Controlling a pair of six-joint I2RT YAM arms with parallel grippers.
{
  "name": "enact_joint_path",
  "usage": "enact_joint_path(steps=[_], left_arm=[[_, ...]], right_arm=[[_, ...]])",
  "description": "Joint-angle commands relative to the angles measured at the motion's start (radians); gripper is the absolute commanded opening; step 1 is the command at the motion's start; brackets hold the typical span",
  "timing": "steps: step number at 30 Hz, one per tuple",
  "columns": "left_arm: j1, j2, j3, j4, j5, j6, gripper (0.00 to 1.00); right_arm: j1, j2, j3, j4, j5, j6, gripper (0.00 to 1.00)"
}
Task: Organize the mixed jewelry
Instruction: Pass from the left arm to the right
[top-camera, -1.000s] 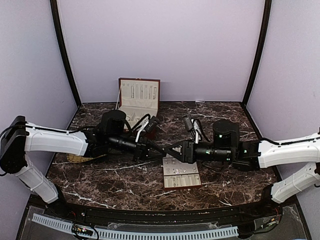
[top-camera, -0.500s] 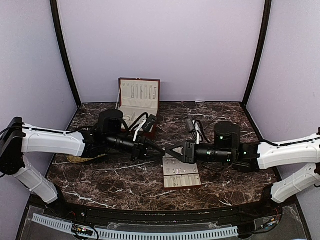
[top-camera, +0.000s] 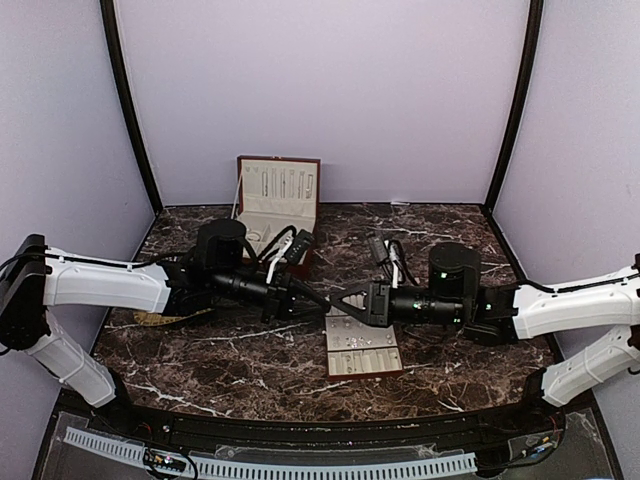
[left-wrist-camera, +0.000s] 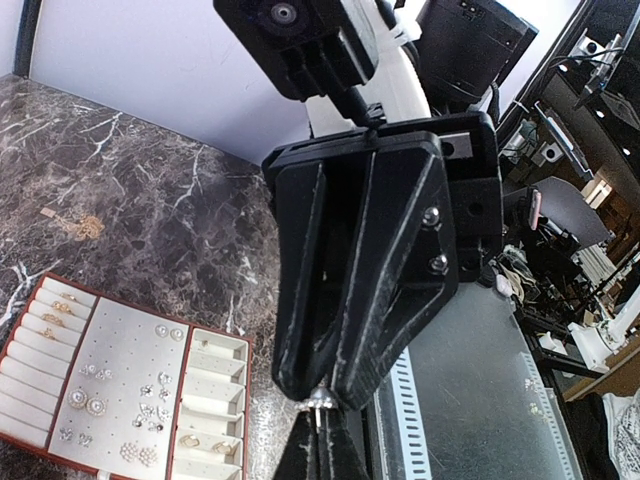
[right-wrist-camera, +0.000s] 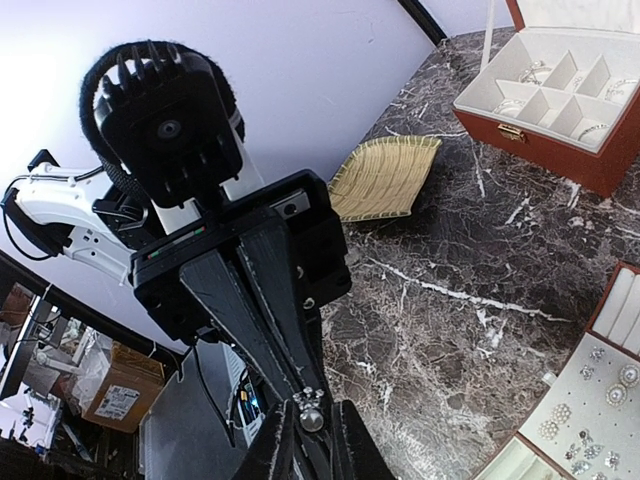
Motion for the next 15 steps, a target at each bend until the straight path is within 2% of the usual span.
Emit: enact_joint_path(steps=[1, 6, 12, 15], left_arm=[[-0.004, -0.04, -0.016, 0.031, 0.018, 0.011, 0.0], [-0.006, -0.04, -0.015, 0.03, 0.017, 0.012, 0.0], [-0.006, -0.037, -0.013, 0.023, 0.012, 0.013, 0.0], [-0.007, -0.037, -0.013, 0.016, 0.006, 0.015, 0.0]], right_arm=[[-0.008, 0.021, 0.007, 0.046, -0.017, 0.002, 0.15], [-0.008, 0.018, 0.007, 0.057, -0.024, 0.002, 0.1], [-0.009, 0.017, 0.006, 0.059, -0.026, 0.004, 0.0], [-0.01, 0.013, 0.001, 0.051, -0.014, 0.006, 0.0]])
